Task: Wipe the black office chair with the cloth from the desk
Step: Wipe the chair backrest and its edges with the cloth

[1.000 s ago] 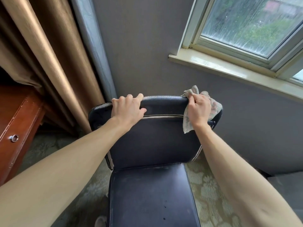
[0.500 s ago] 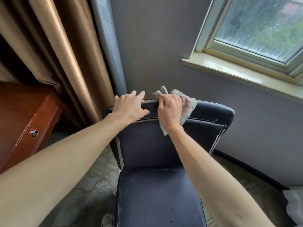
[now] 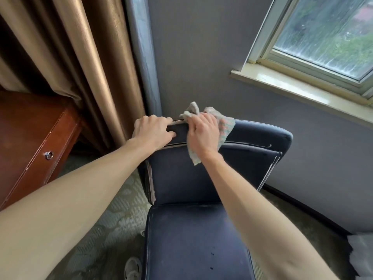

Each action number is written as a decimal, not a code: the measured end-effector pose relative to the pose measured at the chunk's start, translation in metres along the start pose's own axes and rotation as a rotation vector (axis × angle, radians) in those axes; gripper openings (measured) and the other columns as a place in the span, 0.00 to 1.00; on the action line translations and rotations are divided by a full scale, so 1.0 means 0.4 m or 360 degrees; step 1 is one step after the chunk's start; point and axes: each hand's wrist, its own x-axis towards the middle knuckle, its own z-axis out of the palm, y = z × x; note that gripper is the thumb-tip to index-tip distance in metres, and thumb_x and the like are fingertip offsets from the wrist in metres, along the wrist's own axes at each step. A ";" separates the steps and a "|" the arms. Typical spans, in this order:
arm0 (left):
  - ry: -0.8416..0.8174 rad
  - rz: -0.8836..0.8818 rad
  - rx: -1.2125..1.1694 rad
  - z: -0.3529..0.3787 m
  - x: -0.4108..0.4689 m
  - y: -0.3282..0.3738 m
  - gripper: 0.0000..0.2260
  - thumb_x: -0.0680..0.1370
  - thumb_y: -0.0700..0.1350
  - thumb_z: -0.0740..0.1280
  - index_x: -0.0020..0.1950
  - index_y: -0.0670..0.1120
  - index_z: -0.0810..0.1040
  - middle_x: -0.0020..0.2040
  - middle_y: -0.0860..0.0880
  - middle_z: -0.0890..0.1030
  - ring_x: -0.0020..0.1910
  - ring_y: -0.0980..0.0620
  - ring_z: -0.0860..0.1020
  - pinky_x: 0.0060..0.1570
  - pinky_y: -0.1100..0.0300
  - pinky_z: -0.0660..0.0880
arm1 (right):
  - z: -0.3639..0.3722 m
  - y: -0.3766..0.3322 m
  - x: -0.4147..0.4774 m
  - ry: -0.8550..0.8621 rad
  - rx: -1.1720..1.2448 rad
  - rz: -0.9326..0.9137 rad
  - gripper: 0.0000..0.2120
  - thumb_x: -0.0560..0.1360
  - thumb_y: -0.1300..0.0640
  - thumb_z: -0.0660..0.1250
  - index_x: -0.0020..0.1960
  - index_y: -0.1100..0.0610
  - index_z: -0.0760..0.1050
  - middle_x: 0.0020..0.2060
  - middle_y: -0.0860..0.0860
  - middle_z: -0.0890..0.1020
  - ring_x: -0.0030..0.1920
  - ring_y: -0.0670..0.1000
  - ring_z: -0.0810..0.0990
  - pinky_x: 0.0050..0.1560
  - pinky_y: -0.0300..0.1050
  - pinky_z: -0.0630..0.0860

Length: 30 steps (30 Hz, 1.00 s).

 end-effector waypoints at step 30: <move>0.0026 -0.0091 -0.0075 0.007 0.026 0.028 0.11 0.72 0.52 0.66 0.54 0.55 0.80 0.43 0.47 0.81 0.39 0.43 0.72 0.38 0.57 0.61 | -0.060 0.141 0.022 -0.0133 -0.0203 0.0074 0.12 0.80 0.57 0.58 0.44 0.57 0.78 0.39 0.51 0.80 0.47 0.58 0.77 0.55 0.51 0.65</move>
